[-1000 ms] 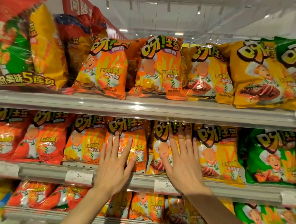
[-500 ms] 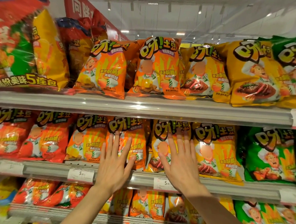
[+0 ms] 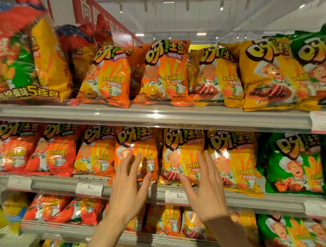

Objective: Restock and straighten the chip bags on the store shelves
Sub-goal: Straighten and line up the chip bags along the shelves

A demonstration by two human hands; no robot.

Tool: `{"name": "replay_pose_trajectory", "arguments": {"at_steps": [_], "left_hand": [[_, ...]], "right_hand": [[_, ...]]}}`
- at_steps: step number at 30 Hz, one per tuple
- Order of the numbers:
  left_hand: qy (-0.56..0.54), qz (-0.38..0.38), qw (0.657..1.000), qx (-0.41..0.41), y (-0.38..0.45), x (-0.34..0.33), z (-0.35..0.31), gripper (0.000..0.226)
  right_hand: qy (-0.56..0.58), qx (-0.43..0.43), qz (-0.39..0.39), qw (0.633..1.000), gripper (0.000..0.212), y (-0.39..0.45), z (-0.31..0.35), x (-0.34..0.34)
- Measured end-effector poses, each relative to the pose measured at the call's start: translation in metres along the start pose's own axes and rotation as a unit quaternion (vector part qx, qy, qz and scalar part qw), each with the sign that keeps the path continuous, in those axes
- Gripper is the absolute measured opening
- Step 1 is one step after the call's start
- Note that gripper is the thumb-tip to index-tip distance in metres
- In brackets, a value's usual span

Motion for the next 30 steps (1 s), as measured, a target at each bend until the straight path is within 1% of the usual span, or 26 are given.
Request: {"name": "replay_pose_trajectory", "arguments": {"at_steps": [3,5,6,8,10,13,15,16,18,22,24,26,28,30], "left_hand": [[-0.047,0.010,0.998,0.028,-0.021,0.000,-0.013,0.064],[-0.062,0.014,0.997,0.050,-0.037,0.001,-0.018,0.065],[-0.070,0.016,0.996,0.062,-0.045,0.001,-0.021,0.065],[-0.086,0.019,0.993,0.085,-0.062,0.000,-0.024,0.062],[-0.099,0.029,0.988,0.114,-0.078,0.000,-0.024,0.061],[-0.090,0.044,0.985,0.140,-0.096,0.004,-0.016,0.059],[-0.088,0.047,0.983,0.152,-0.100,0.010,-0.010,0.059],[-0.084,0.050,0.982,0.160,-0.101,0.013,-0.005,0.060],[-0.084,0.048,0.981,0.168,-0.101,0.021,0.006,0.060],[-0.114,0.040,0.975,0.186,-0.093,0.037,0.033,0.059],[-0.129,0.036,0.974,0.181,-0.086,0.045,0.050,0.059],[-0.148,0.029,0.974,0.170,-0.075,0.056,0.073,0.055],[-0.163,0.022,0.973,0.165,-0.062,0.070,0.106,0.054],[-0.166,0.015,0.974,0.155,-0.048,0.090,0.144,0.055]], "right_hand": [[0.046,-0.013,-0.023,0.999,0.079,-0.029,-0.005,0.005],[0.060,-0.020,-0.053,0.997,0.080,-0.047,-0.011,0.006],[0.069,-0.038,-0.061,0.995,0.078,-0.054,-0.015,0.007],[0.109,-0.079,-0.042,0.990,0.078,-0.066,-0.020,0.006],[0.144,-0.099,-0.011,0.985,0.082,-0.077,-0.025,0.000],[0.147,-0.105,-0.001,0.984,0.088,-0.092,-0.024,-0.011],[0.155,-0.117,0.014,0.981,0.086,-0.098,-0.021,-0.019],[0.159,-0.124,0.021,0.979,0.085,-0.100,-0.018,-0.024],[0.151,-0.120,0.011,0.981,0.081,-0.100,-0.009,-0.031],[0.123,-0.066,-0.027,0.990,0.075,-0.094,0.021,-0.049],[0.116,-0.055,-0.023,0.991,0.075,-0.089,0.038,-0.063],[0.120,-0.057,-0.022,0.991,0.076,-0.081,0.058,-0.079],[0.103,-0.040,-0.042,0.993,0.073,-0.073,0.082,-0.100],[0.105,-0.043,-0.055,0.992,0.073,-0.064,0.115,-0.126]]}}
Point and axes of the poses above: each hand's wrist, its own y-axis towards the middle knuckle, its own x-axis out of the back of the hand, z = x × y, the point moved 6 cm from there along y, towards the middle knuckle, and after that the axes turned 3 degrees about x, right-handed, at the moved point
